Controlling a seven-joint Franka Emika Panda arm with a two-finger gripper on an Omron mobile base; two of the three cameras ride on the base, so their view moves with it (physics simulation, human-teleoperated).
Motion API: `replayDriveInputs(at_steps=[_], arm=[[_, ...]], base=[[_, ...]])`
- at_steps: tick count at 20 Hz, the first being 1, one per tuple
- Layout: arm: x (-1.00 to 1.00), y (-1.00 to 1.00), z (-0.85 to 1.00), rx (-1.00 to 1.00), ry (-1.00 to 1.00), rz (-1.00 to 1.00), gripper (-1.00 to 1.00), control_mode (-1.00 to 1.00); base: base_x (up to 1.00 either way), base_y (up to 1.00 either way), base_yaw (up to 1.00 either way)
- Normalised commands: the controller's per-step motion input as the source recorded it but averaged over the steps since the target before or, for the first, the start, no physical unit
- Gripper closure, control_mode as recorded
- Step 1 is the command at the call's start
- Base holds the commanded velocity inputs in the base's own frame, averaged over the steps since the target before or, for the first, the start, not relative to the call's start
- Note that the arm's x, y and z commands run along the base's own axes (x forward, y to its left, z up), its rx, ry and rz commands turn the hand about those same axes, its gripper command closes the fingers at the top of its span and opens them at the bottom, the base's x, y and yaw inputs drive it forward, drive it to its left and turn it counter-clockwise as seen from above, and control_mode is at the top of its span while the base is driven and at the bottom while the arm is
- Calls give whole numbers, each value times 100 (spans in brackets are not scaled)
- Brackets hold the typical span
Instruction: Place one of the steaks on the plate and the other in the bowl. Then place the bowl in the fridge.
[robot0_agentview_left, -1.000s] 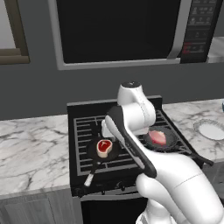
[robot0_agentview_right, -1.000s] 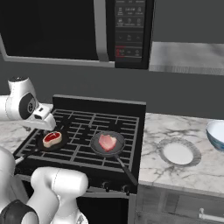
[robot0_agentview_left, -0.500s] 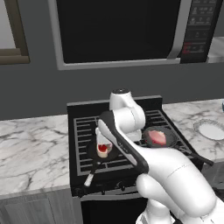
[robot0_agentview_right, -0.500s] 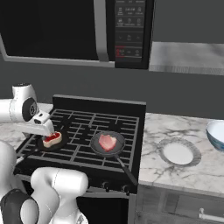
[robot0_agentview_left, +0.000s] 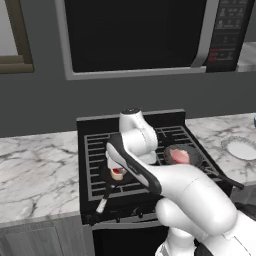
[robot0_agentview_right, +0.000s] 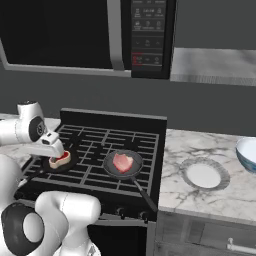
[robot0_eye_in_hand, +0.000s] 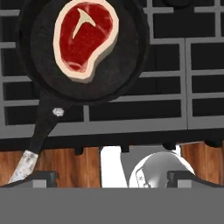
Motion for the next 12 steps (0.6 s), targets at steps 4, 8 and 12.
replayDriveInputs(at_steps=[4, 8, 12], arm=[[45, 0, -19, 0, 0, 0, -100, -100], [47, 11, -16, 0, 0, 0, -100, -100], [45, 23, -21, 0, 0, -1, -100, -100]], base=[[0, 0, 0], [0, 0, 0], [0, 0, 0]])
